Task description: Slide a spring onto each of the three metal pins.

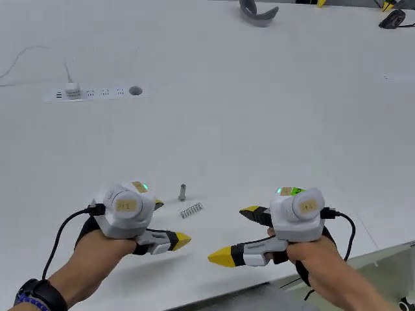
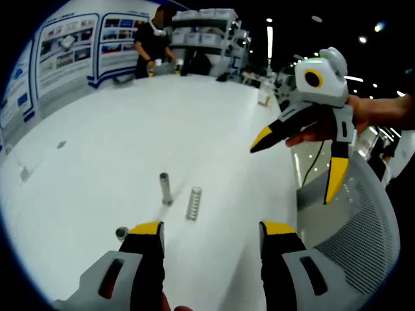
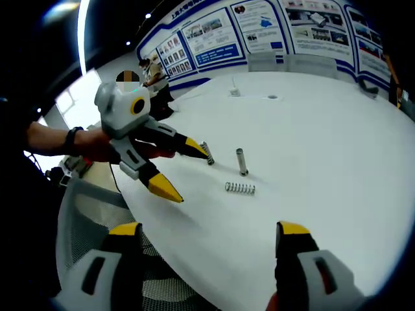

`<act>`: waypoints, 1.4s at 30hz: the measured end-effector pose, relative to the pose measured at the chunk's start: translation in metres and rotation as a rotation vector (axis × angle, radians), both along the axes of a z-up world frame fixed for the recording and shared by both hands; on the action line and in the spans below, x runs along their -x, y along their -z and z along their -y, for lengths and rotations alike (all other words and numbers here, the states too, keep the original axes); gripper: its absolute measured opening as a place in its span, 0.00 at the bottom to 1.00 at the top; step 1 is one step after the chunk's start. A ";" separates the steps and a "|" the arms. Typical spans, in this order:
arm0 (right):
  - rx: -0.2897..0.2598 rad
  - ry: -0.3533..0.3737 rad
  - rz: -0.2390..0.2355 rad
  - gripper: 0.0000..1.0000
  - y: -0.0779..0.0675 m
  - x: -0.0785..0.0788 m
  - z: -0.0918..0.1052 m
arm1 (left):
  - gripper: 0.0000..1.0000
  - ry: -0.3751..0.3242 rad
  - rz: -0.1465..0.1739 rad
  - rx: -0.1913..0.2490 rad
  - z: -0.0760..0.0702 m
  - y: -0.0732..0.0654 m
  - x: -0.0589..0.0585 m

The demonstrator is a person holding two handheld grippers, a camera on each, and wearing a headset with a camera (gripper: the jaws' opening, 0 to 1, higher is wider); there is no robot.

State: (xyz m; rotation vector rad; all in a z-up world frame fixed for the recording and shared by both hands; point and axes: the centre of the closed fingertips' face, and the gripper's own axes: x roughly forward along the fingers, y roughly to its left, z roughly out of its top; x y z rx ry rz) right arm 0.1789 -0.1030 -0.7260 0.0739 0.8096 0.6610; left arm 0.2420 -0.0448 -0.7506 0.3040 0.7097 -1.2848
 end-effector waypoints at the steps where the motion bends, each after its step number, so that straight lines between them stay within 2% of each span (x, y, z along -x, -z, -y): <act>1: 0.001 0.001 -0.001 0.86 0.000 0.001 0.000 | 0.59 0.001 0.001 -0.001 0.001 0.001 -0.001; 14: -0.002 0.008 -0.003 0.86 -0.002 0.010 0.007 | 0.49 -0.013 -0.017 -0.008 0.025 0.017 -0.004; 17: -0.014 0.017 -0.003 0.86 -0.004 0.010 0.008 | 0.42 -0.026 0.003 -0.017 0.026 0.022 -0.008; 20: -0.014 0.016 -0.008 0.86 -0.002 0.012 0.008 | 0.39 -0.046 -0.007 -0.024 0.028 0.030 -0.012; 29: -0.029 0.022 -0.016 0.86 0.002 0.014 0.008 | 0.28 -0.073 0.010 -0.056 0.031 0.045 -0.021; 35: -0.027 0.024 -0.017 0.86 0.004 0.017 0.009 | 0.23 -0.090 0.005 -0.076 0.030 0.054 -0.024; 36: -0.029 0.025 -0.017 0.86 0.004 0.017 0.009 | 0.21 -0.091 0.028 -0.058 0.033 0.053 -0.028; 38: -0.033 0.031 -0.018 0.86 0.004 0.017 0.009 | 0.17 -0.098 0.022 -0.074 0.032 0.057 -0.028; 42: -0.029 0.020 -0.025 0.86 0.006 0.019 0.008 | 0.12 -0.097 0.059 -0.085 0.032 0.056 -0.032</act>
